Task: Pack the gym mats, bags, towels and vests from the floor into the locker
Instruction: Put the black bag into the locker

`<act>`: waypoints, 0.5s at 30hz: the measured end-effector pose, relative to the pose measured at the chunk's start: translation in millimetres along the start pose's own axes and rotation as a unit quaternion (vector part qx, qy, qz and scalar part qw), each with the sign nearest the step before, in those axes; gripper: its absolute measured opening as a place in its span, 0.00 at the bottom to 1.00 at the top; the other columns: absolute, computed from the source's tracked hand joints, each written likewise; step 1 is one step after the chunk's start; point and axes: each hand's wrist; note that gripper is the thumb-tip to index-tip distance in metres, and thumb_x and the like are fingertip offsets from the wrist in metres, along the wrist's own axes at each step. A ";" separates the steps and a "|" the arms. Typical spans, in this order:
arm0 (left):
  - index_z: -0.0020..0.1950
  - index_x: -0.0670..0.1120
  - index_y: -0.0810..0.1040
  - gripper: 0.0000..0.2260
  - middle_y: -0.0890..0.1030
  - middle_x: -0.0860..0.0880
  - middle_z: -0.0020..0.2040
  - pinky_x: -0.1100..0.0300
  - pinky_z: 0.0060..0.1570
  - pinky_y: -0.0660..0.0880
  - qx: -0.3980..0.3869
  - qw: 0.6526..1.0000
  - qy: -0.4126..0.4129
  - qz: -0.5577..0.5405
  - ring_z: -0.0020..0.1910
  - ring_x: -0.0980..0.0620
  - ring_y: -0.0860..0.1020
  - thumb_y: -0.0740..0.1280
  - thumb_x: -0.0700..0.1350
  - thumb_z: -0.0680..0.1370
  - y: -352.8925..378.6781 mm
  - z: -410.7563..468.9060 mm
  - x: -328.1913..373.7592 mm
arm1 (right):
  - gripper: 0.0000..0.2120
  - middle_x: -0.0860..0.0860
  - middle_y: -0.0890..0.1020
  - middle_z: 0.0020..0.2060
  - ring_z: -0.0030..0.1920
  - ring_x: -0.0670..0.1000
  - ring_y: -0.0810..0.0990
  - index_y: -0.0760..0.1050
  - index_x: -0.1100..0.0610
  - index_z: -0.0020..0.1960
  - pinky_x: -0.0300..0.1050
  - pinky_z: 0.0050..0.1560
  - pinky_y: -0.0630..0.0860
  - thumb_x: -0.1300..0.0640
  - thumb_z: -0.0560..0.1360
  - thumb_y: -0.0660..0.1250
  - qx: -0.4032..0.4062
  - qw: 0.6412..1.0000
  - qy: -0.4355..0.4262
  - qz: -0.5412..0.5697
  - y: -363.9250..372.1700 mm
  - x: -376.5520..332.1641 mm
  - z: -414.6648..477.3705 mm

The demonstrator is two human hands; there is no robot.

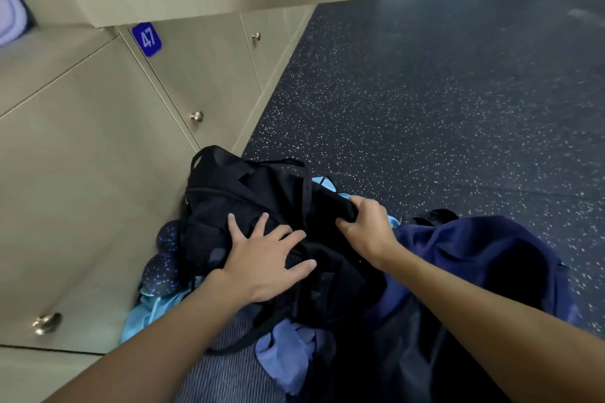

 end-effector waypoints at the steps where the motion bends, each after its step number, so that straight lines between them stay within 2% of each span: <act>1: 0.78 0.63 0.54 0.37 0.60 0.61 0.78 0.23 0.67 0.37 0.003 1.000 -0.007 -0.003 0.81 0.44 0.47 0.40 0.75 0.72 -2.3 -4.6 -2.8 | 0.03 0.52 0.79 0.32 0.34 0.48 0.74 0.77 0.64 0.42 0.37 0.35 0.71 0.68 0.72 0.65 0.020 0.999 -0.032 0.008 -1.2 -7.9 -7.2; 4: 0.79 0.63 0.53 0.34 0.60 0.60 0.78 0.24 0.68 0.37 0.006 1.000 -0.022 -0.017 0.81 0.43 0.47 0.44 0.74 0.74 -11.5 -21.7 -7.9 | 0.01 0.55 0.80 0.36 0.40 0.56 0.76 0.76 0.64 0.42 0.52 0.42 0.73 0.67 0.72 0.67 0.054 0.988 -0.145 -0.008 -2.1 -24.2 -27.4; 6: 0.79 0.63 0.54 0.33 0.60 0.60 0.78 0.25 0.69 0.39 -0.001 1.000 -0.020 -0.021 0.81 0.42 0.48 0.46 0.73 0.76 -18.2 -35.8 -9.6 | 0.05 0.51 0.79 0.40 0.45 0.56 0.75 0.76 0.60 0.42 0.53 0.46 0.74 0.68 0.71 0.69 0.050 0.968 -0.240 -0.062 -1.7 -25.5 -37.3; 7: 0.78 0.62 0.56 0.31 0.61 0.60 0.78 0.27 0.70 0.42 0.010 0.999 -0.017 -0.025 0.81 0.42 0.50 0.47 0.72 0.77 -20.9 -43.4 -10.4 | 0.07 0.51 0.79 0.46 0.50 0.55 0.75 0.77 0.59 0.44 0.53 0.51 0.74 0.68 0.70 0.69 0.035 0.958 -0.275 -0.078 -0.9 -25.3 -41.5; 9: 0.73 0.57 0.68 0.27 0.71 0.57 0.70 0.36 0.70 0.59 0.099 0.995 0.002 -0.032 0.75 0.44 0.65 0.51 0.67 0.78 -27.7 -60.5 -13.3 | 0.11 0.53 0.76 0.63 0.63 0.51 0.74 0.78 0.60 0.50 0.46 0.65 0.71 0.70 0.70 0.68 -0.025 0.948 -0.308 -0.073 -0.2 -27.8 -51.2; 10: 0.65 0.52 0.74 0.24 0.76 0.54 0.61 0.43 0.62 0.68 0.173 0.984 0.027 -0.028 0.66 0.44 0.73 0.54 0.64 0.78 -31.6 -67.2 -15.1 | 0.12 0.53 0.73 0.68 0.67 0.49 0.72 0.78 0.61 0.51 0.39 0.67 0.68 0.71 0.71 0.67 -0.059 0.944 -0.318 -0.068 0.1 -30.6 -56.4; 11: 0.58 0.49 0.76 0.20 0.76 0.52 0.54 0.48 0.54 0.72 0.247 0.967 0.052 -0.022 0.57 0.44 0.77 0.56 0.60 0.76 -35.4 -71.7 -17.6 | 0.12 0.54 0.72 0.69 0.68 0.50 0.73 0.77 0.60 0.51 0.37 0.66 0.68 0.72 0.71 0.67 -0.085 0.937 -0.333 -0.071 1.7 -33.2 -62.1; 12: 0.55 0.47 0.76 0.18 0.76 0.51 0.53 0.50 0.52 0.72 0.304 0.950 0.066 -0.016 0.55 0.44 0.77 0.58 0.57 0.75 -40.4 -74.9 -20.3 | 0.11 0.55 0.75 0.67 0.67 0.53 0.74 0.76 0.59 0.49 0.39 0.66 0.69 0.71 0.70 0.68 -0.096 0.926 -0.354 -0.089 4.5 -35.0 -67.9; 13: 0.58 0.47 0.77 0.18 0.77 0.49 0.58 0.50 0.56 0.72 0.329 0.942 0.068 -0.008 0.59 0.44 0.76 0.58 0.55 0.75 -46.4 -76.5 -22.6 | 0.11 0.56 0.77 0.65 0.66 0.57 0.75 0.74 0.57 0.48 0.44 0.66 0.71 0.70 0.70 0.68 -0.108 0.913 -0.376 -0.112 7.6 -35.5 -73.3; 15: 0.71 0.50 0.73 0.24 0.72 0.50 0.72 0.46 0.71 0.64 0.298 0.952 0.065 0.036 0.73 0.47 0.68 0.55 0.54 0.77 -57.4 -79.3 -25.8 | 0.16 0.56 0.78 0.65 0.68 0.60 0.74 0.69 0.51 0.50 0.54 0.67 0.72 0.68 0.70 0.69 -0.131 0.897 -0.391 -0.160 13.0 -33.3 -84.6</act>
Point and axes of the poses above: each hand's wrist, its own z-axis towards the middle knuckle, its own y-axis out of the palm, x = y × z
